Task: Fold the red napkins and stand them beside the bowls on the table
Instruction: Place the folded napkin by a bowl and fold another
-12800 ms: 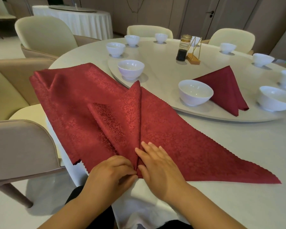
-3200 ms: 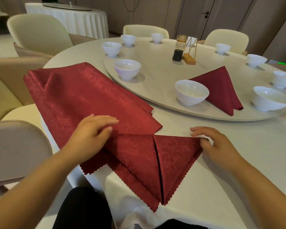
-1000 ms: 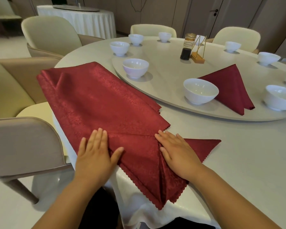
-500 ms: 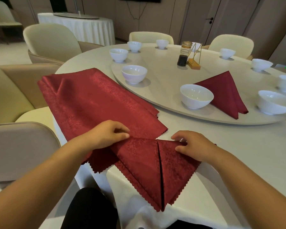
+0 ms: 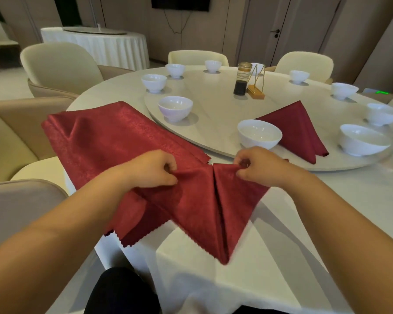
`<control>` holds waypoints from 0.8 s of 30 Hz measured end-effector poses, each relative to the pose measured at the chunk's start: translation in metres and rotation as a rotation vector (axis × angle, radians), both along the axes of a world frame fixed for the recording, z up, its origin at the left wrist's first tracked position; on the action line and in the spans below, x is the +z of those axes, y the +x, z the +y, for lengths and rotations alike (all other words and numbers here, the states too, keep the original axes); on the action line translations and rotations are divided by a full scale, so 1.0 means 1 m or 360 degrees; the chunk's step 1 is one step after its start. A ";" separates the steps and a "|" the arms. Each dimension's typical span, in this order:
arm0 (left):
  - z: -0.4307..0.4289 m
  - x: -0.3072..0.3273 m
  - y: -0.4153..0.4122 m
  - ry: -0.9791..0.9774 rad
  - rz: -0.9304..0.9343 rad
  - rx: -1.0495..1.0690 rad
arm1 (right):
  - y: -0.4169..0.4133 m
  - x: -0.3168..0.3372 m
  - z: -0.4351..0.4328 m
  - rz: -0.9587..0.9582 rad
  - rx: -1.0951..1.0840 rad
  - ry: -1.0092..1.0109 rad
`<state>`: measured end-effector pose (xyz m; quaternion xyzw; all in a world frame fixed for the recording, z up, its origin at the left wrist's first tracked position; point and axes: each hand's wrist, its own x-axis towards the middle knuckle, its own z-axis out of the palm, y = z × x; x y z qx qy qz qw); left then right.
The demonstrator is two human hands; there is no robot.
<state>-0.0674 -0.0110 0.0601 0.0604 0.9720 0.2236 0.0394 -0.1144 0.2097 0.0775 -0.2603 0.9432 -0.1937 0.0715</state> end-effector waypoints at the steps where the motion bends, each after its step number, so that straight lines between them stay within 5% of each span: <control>1: -0.001 0.008 -0.001 0.0018 0.0180 0.0077 | -0.001 0.009 -0.001 0.0126 -0.0028 -0.0053; 5: -0.004 0.033 -0.001 -0.0042 0.1020 0.0391 | 0.000 0.040 -0.004 0.0821 -0.0042 -0.0177; 9: -0.011 0.029 0.002 -0.0197 0.1559 0.0235 | 0.006 0.037 -0.005 0.1272 -0.0074 -0.0159; 17: 0.000 -0.047 0.044 -0.0293 0.1511 -0.0267 | 0.047 -0.055 0.012 0.1081 0.0205 -0.0063; 24: 0.006 -0.085 0.087 -0.0261 0.0965 -0.0317 | 0.083 -0.090 0.037 0.0734 0.0337 -0.0051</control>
